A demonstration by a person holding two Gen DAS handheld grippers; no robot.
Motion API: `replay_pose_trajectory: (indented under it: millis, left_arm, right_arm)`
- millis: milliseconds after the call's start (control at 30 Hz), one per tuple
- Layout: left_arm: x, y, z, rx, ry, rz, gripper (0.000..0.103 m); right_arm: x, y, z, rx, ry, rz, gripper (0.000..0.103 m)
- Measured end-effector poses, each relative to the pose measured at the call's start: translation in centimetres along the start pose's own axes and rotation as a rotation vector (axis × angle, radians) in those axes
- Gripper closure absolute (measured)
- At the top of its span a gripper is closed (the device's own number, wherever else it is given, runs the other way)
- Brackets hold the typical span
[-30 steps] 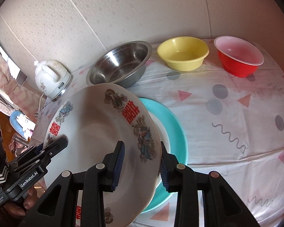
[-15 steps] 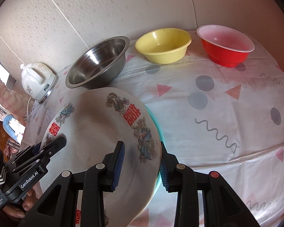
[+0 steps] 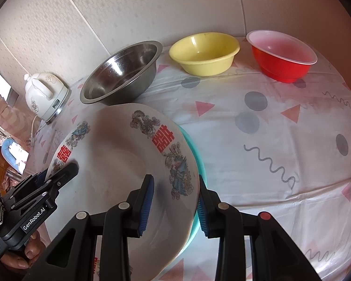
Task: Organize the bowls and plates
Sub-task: 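Lower the red-character plate onto the floral plate and open the left gripper, then withdraw the left gripper from the plate stack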
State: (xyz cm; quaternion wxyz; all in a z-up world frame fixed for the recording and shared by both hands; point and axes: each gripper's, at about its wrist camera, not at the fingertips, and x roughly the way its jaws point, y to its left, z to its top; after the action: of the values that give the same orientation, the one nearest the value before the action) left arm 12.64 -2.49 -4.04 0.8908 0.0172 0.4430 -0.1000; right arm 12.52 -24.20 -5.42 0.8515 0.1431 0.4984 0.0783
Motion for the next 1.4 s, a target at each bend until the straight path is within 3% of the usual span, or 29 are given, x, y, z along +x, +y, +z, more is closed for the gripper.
replay_pose_trajectory:
  millis: [267,933,1400]
  left_arm:
    - [-2.0,0.7,0.3,-0.017,-0.065,0.045,0.067]
    - [-9.9,7.3,1.8,-0.191,-0.241,0.27,0.067]
    - [-12.2,10.7,1.4,-0.249,-0.268,0.354,0.067]
  right_arm:
    - [-0.2,0.2,0.0,0.005,-0.001,-0.007,0.066]
    - [-1.6,0.7,0.0,-0.005,-0.04,-0.03,0.061]
    - [-2.5,1.2,1.1,-0.035,-0.09,-0.061,0.06]
